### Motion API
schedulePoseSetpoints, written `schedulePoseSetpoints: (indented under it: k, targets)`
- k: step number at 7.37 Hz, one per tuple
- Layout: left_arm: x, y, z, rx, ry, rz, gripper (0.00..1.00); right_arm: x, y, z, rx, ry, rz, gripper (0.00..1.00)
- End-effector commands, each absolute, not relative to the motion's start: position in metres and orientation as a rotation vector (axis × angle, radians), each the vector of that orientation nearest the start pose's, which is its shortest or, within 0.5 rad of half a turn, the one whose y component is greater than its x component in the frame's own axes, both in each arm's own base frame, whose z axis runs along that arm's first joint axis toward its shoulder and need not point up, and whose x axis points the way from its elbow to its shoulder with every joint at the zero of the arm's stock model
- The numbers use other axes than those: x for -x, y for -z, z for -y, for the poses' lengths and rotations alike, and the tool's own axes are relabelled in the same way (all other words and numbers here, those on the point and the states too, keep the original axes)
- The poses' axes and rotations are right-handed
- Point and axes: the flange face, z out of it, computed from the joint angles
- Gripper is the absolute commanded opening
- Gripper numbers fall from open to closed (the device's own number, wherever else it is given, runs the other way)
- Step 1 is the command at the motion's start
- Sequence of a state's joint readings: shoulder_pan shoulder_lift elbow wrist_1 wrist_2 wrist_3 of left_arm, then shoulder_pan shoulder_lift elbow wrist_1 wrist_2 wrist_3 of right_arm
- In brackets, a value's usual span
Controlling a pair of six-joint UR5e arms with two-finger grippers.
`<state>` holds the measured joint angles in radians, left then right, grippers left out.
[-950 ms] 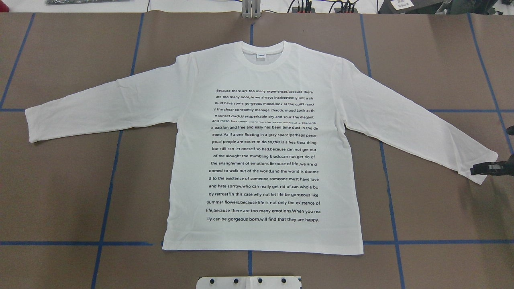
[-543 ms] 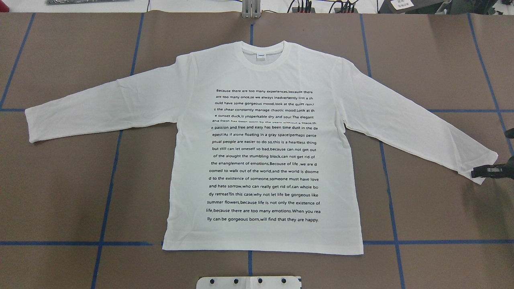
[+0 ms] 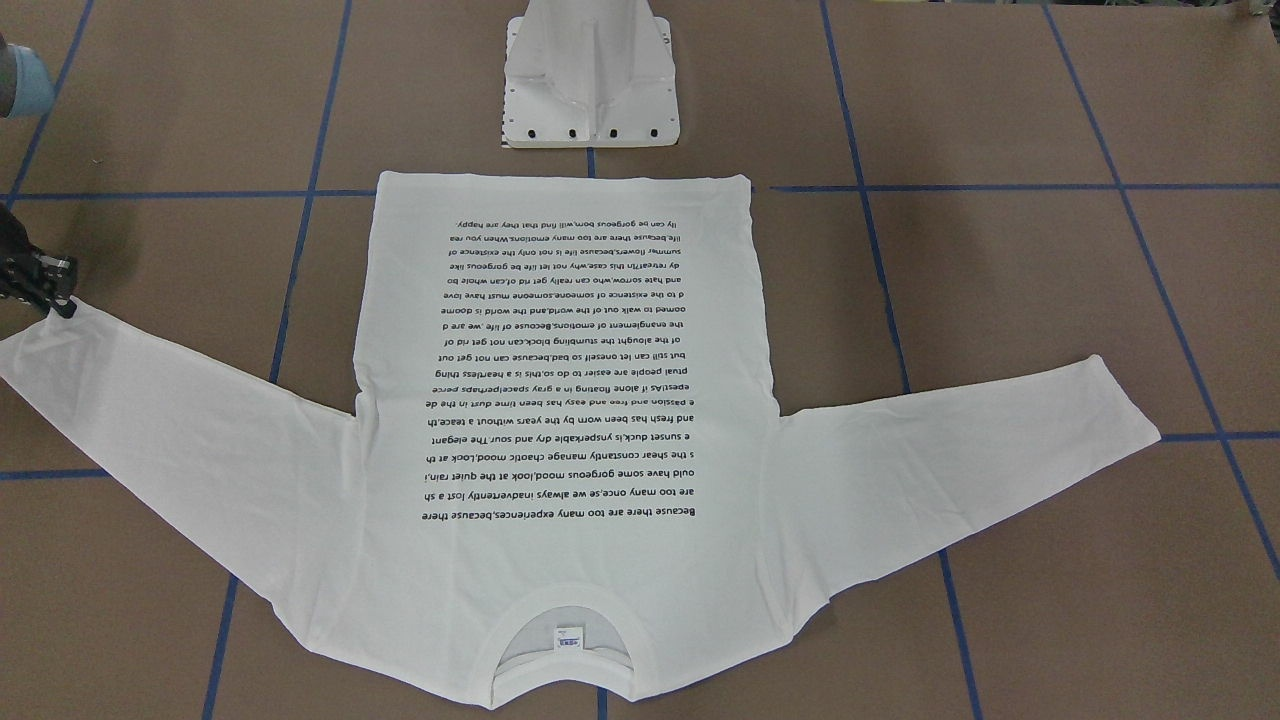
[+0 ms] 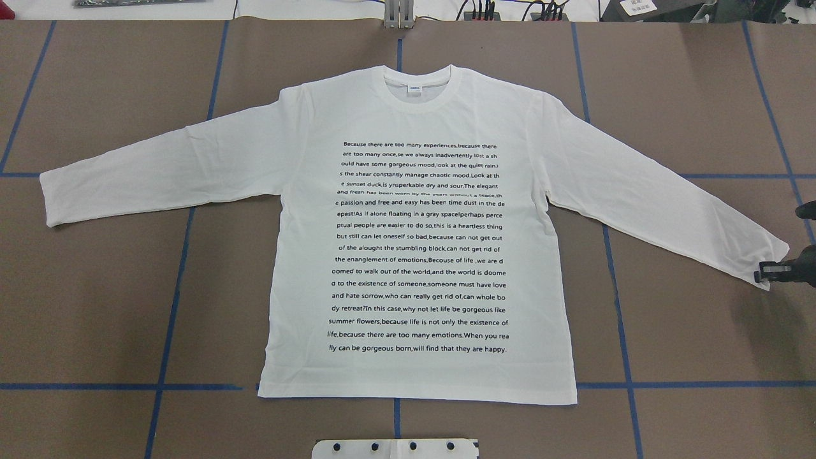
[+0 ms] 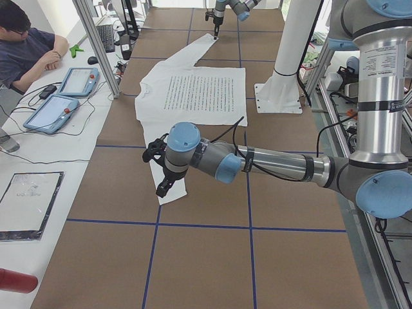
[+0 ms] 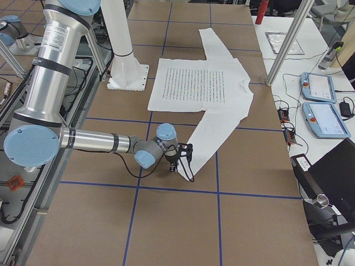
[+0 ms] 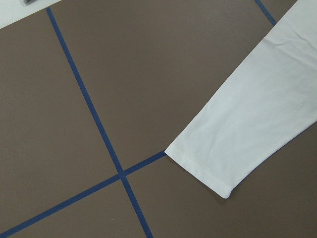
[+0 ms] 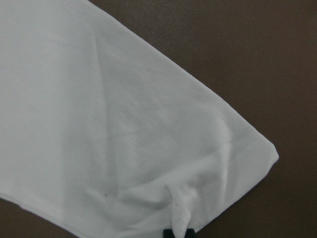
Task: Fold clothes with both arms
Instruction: 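Grasp the sleeve cuff nearest the right gripper and lift it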
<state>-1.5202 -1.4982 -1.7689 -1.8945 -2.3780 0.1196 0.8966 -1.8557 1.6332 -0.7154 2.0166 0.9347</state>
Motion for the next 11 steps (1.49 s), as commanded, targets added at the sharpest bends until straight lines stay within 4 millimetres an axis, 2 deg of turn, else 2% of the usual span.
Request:
schedulePoseSetpoints:
  k: [1, 2, 4, 5, 7, 9, 11]
  targets:
    - [0.037, -0.556, 0.481, -0.452, -0.339, -0.781, 1.0, 0.19, -0.648, 0.382, -0.142, -0.114, 0.787, 0.0]
    - [0.037, -0.556, 0.481, -0.453, -0.34, -0.782, 1.0, 0.198, -0.636, 0.394, -0.159, -0.109, 0.802, 0.0]
    - [0.037, -0.556, 0.481, -0.452, -0.34, -0.782, 1.0, 0.189, -0.587, 0.417, -0.248, -0.128, 0.861, 0.0]
    - [0.037, -0.556, 0.481, -0.452, -0.34, -0.782, 1.0, 0.183, -0.546, 0.444, -0.324, -0.143, 0.914, 0.0]
    - [0.037, -0.555, 0.481, -0.455, -0.341, -0.782, 1.0, 0.178, -0.48, 0.495, -0.431, -0.168, 0.969, 0.0]
    - [0.036, -0.555, 0.48, -0.453, -0.343, -0.794, 1.0, 0.206, -0.373, 0.544, -0.5, -0.143, 1.02, 0.0]
    - [0.035, -0.554, 0.479, -0.45, -0.346, -0.819, 1.0, 0.24, -0.307, 0.561, -0.519, -0.099, 1.058, 0.0]
